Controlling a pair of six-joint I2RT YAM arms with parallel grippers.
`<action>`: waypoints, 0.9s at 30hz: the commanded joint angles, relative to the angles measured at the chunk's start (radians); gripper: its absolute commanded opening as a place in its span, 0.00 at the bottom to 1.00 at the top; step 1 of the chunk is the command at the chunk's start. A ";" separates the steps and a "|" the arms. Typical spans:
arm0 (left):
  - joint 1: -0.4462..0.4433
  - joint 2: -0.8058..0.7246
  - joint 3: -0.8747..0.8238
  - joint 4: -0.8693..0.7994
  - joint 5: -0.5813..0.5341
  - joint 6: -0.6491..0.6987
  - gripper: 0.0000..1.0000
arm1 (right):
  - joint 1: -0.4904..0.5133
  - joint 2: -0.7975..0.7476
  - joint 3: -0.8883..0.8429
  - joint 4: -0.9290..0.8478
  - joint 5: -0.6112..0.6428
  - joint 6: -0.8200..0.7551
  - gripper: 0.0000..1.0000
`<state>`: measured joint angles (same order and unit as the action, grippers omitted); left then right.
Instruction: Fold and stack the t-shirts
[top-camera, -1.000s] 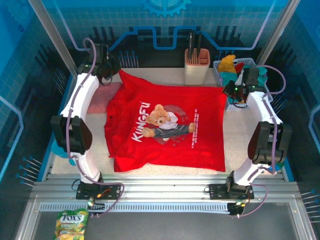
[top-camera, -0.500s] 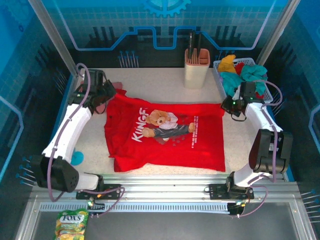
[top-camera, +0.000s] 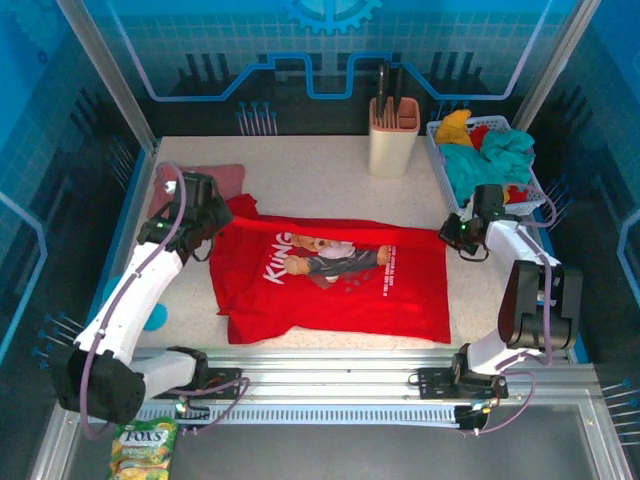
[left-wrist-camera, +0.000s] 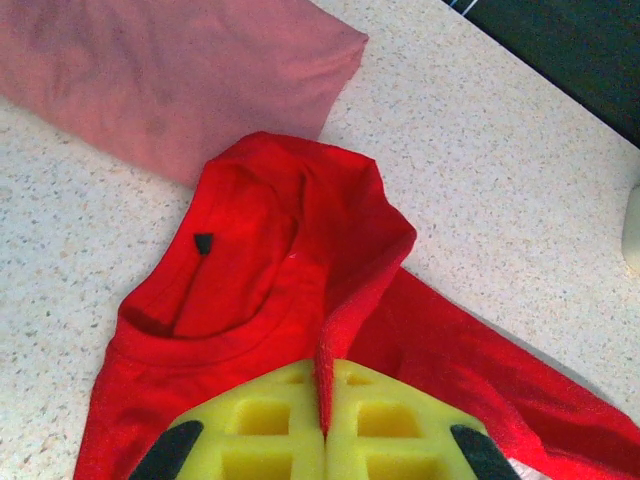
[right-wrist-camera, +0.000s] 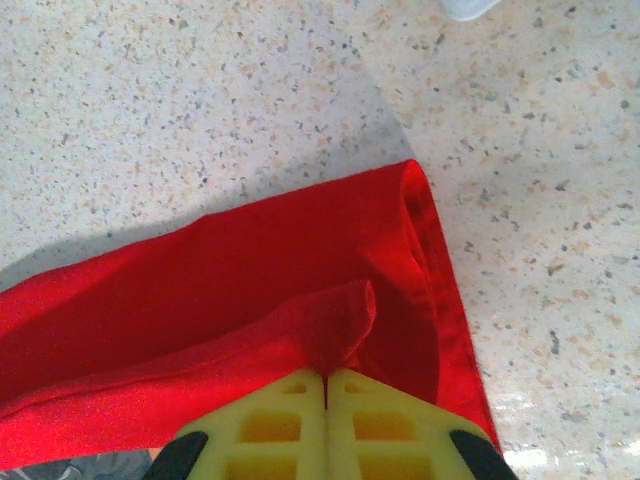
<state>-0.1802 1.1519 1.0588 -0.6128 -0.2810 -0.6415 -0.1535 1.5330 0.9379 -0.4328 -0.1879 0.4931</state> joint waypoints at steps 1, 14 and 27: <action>-0.039 -0.067 -0.064 -0.042 -0.105 -0.042 0.00 | -0.010 -0.040 -0.027 0.015 0.033 -0.015 0.00; -0.118 -0.217 -0.323 -0.053 -0.167 -0.210 0.00 | -0.008 -0.074 -0.102 0.018 0.047 -0.019 0.00; -0.143 -0.225 -0.462 -0.007 -0.189 -0.276 0.07 | -0.008 -0.095 -0.144 0.009 0.073 -0.025 0.00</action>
<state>-0.3202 0.9249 0.6159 -0.6243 -0.4343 -0.8925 -0.1535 1.4654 0.8131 -0.4107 -0.1387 0.4847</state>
